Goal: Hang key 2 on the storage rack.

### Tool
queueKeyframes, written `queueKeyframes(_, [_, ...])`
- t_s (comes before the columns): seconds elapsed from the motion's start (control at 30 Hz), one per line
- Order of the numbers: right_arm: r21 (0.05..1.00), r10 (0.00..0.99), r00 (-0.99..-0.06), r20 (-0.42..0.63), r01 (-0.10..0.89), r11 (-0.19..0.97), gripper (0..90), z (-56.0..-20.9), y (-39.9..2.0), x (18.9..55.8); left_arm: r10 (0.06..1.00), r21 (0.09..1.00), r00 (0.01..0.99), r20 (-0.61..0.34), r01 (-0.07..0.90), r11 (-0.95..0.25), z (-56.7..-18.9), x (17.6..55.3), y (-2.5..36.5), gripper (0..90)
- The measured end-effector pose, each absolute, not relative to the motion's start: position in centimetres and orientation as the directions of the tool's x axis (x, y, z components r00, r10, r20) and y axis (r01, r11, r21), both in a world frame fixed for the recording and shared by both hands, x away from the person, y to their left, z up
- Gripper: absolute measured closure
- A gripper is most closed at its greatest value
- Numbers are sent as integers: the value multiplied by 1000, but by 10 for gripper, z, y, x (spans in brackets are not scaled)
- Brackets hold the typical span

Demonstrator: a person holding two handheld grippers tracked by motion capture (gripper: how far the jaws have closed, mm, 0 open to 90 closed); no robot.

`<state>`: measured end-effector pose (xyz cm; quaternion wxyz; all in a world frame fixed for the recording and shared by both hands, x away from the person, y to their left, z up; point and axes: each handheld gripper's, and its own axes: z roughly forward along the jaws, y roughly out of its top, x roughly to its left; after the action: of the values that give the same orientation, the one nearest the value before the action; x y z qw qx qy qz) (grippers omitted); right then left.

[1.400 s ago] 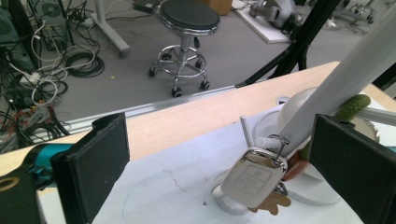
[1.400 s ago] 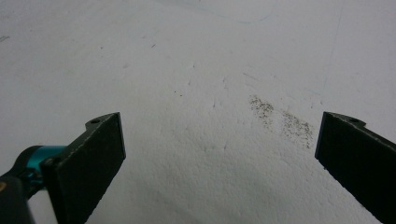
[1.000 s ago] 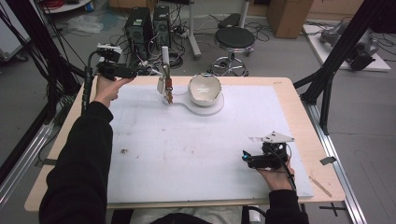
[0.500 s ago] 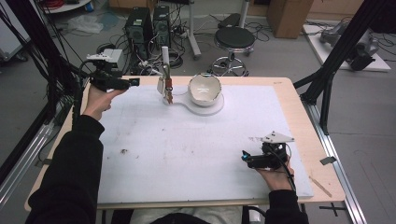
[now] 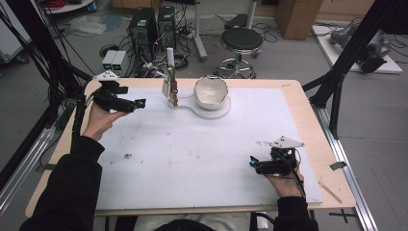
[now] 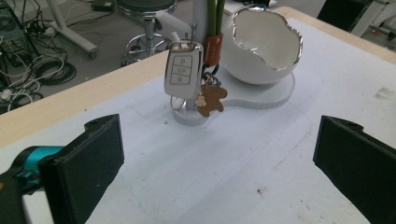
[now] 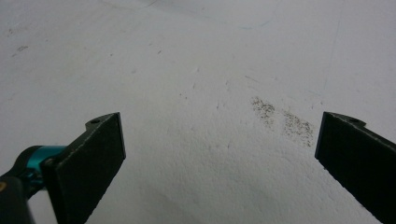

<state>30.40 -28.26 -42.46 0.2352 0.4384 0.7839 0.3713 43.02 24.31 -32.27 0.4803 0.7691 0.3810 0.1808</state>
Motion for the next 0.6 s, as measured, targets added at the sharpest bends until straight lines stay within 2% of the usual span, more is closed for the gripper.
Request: queueKeyframes(0.6, [788,864,-501,-42,515,337,7,-425,-284,303,780,869,615,-116,443,-220,-353,396,264,23])
